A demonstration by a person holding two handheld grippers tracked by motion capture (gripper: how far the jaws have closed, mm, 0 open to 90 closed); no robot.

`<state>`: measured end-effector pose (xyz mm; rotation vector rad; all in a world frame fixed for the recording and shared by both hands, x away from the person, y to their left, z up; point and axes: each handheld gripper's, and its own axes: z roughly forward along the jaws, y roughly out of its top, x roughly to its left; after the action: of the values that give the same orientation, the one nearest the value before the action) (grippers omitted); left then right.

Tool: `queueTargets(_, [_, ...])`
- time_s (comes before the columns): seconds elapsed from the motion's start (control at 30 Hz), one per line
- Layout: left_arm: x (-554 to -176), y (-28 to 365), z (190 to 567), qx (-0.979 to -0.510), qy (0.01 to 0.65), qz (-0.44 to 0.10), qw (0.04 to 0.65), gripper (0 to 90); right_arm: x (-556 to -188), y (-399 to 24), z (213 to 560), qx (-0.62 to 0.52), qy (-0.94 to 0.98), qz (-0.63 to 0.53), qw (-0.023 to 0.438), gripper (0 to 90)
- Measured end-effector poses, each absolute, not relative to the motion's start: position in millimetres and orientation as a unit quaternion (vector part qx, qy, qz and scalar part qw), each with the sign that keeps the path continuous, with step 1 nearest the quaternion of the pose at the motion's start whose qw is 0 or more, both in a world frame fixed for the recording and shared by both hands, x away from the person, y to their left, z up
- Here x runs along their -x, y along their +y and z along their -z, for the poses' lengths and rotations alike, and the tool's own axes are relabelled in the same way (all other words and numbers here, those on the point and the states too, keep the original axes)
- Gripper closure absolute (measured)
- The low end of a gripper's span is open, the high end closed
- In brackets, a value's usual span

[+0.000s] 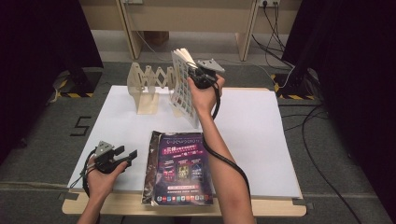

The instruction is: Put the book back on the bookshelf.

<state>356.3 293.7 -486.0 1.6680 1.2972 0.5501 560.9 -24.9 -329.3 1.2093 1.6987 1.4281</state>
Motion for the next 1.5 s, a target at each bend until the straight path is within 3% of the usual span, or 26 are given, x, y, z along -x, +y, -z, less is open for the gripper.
queueTargets(0.83, [-356.7, 294.4, 486.5, -0.676, 0.529, -0.222, 0.462, 35.8, -552.7, -18.4, 323.2, -0.464, 0.633, -0.543, 0.299, 74.6])
queueTargets(1.5, [-356.9, 295.1, 487.1, -0.676, 0.529, -0.22, 0.463, 35.8, -557.2, -9.5, 312.9, -0.453, 0.593, -0.576, 0.334, 74.6])
